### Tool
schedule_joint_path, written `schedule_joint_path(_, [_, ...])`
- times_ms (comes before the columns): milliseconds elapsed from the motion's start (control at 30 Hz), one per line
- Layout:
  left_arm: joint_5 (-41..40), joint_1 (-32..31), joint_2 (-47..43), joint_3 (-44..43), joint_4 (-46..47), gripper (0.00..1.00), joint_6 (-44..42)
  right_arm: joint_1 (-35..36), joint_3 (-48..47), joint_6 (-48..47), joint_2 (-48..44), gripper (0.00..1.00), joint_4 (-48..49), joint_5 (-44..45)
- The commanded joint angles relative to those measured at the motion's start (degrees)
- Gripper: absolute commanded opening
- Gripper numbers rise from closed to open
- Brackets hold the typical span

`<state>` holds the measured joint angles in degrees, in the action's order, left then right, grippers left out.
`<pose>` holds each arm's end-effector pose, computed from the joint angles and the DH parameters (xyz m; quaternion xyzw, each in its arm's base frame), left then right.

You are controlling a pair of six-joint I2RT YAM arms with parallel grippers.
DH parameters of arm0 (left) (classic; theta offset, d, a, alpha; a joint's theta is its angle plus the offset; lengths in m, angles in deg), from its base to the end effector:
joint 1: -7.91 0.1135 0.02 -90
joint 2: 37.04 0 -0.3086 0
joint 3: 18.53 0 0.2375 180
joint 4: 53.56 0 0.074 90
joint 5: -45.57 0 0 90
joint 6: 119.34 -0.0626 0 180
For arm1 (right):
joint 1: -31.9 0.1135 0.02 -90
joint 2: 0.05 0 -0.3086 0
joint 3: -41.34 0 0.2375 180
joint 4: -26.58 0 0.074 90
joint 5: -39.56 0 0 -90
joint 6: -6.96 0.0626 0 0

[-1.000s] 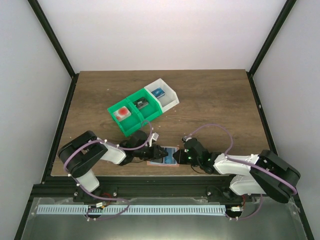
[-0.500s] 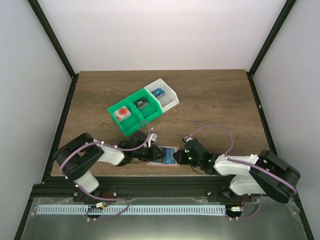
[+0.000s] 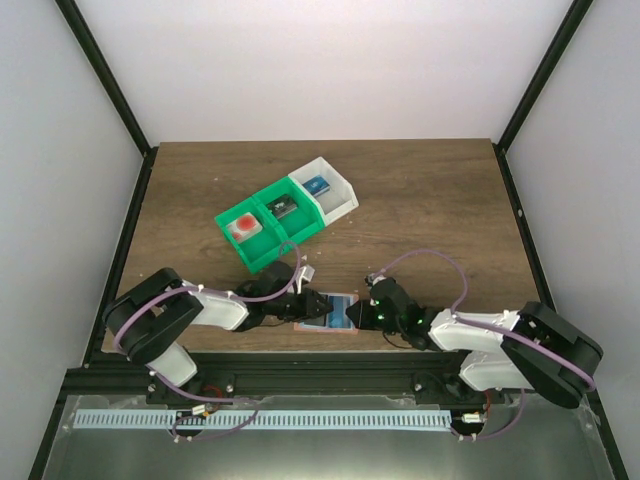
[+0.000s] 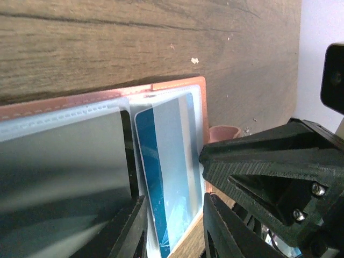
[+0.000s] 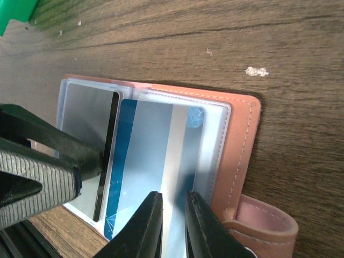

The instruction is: Take the credit cards out of the card holder

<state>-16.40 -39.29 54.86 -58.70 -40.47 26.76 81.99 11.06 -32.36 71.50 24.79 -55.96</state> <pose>0.1675 -0.2242 0.1548 0.0368 0.8799 -0.4651 0.0897 0.1240 0.1576 0.1565 -0.0145 0.9163 0.3346 0.2196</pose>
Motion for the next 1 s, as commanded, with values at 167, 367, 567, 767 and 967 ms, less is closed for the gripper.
schedule_joint_path(167, [-1.9, -0.2, 0.4, -0.2, -1.7, 0.33, -1.6, 0.5, -3.6, 0.4, -2.3, 0.15, -6.8, -0.4])
schedule_joint_path(367, [-1.7, -0.2, 0.6, 0.3, -0.7, 0.33, -1.4, 0.5, -6.1, 0.2, -3.1, 0.15, -8.1, 0.2])
schedule_joint_path(567, [-1.4, -0.1, 0.8, 0.8, 0.0, 0.34, -1.2, 0.5, -6.4, 0.4, -0.9, 0.15, -7.3, 1.3])
schedule_joint_path(767, [-1.2, -0.1, 1.3, 0.9, 0.3, 0.34, -0.8, 0.5, -5.5, 0.5, 1.6, 0.15, -6.3, 1.9])
schedule_joint_path(967, [-0.5, -0.1, 2.2, 1.0, 1.7, 0.36, -0.2, 0.5, -3.3, 1.8, 3.4, 0.15, -2.6, -1.1])
